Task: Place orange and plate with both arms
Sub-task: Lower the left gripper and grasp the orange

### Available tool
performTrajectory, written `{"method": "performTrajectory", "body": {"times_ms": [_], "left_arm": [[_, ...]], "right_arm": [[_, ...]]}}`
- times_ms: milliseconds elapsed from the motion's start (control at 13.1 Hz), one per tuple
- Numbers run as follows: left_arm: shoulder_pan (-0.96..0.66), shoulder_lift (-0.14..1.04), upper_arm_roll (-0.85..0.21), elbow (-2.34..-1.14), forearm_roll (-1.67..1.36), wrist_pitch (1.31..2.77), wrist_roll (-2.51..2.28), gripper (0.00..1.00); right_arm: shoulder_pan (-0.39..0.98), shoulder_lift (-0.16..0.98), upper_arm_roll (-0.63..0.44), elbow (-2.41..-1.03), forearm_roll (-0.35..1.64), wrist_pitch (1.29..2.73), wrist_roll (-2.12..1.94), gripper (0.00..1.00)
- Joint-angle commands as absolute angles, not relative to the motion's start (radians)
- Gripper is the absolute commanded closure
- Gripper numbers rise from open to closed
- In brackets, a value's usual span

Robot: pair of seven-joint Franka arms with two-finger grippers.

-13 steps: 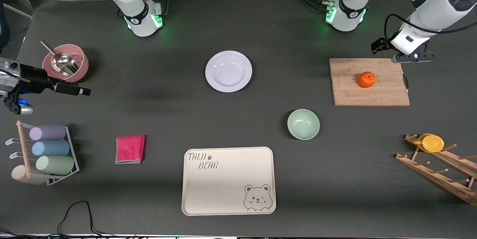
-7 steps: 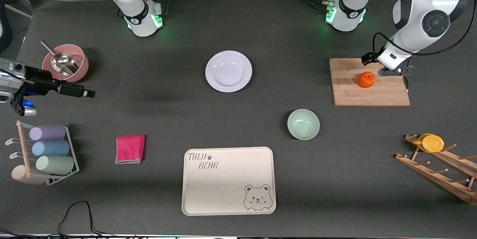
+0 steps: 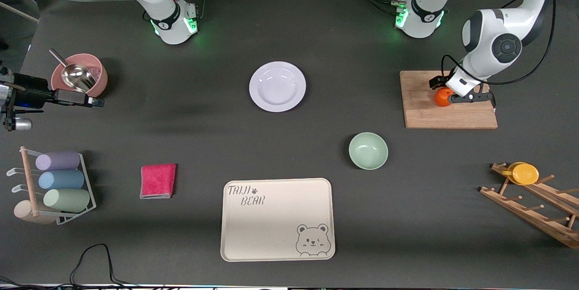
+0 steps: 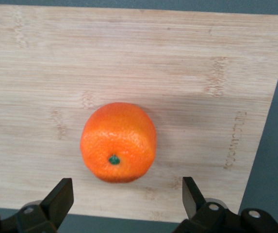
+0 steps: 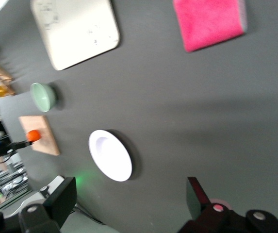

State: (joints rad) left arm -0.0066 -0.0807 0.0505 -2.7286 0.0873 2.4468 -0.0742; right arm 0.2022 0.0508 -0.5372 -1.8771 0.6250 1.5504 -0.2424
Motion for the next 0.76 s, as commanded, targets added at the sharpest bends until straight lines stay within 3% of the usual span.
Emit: {"method": "performTrajectory", "body": {"times_ms": [0,458,534,611,687], "left_arm": [[0.000,-0.039,0.051,-2.735,0.101,2.522,-0.092,0.00],[-0.002,-0.015,0.051,-2.735,0.101,2.537,-0.092,0.01],[0.000,-0.015,0.051,-2.735,0.101,2.539,-0.092,0.06],[0.000,-0.017,0.052,-2.735,0.101,2.539,-0.091,0.57],[0.000,-0.018,0.054,-2.735,0.101,2.539,-0.091,1.00]], "right_arm": [[0.213,0.049,-0.538,-1.888,0.734,1.562,-0.259,0.00],[0.218,0.112,-0.528,-1.894,0.788,1.514,-0.213,0.00],[0.218,0.147,-0.531,-1.894,0.846,1.470,-0.285,0.00],[0.219,0.159,-0.531,-1.894,0.863,1.468,-0.311,0.00],[0.218,0.164,-0.531,-1.894,0.870,1.468,-0.313,0.00]]}}
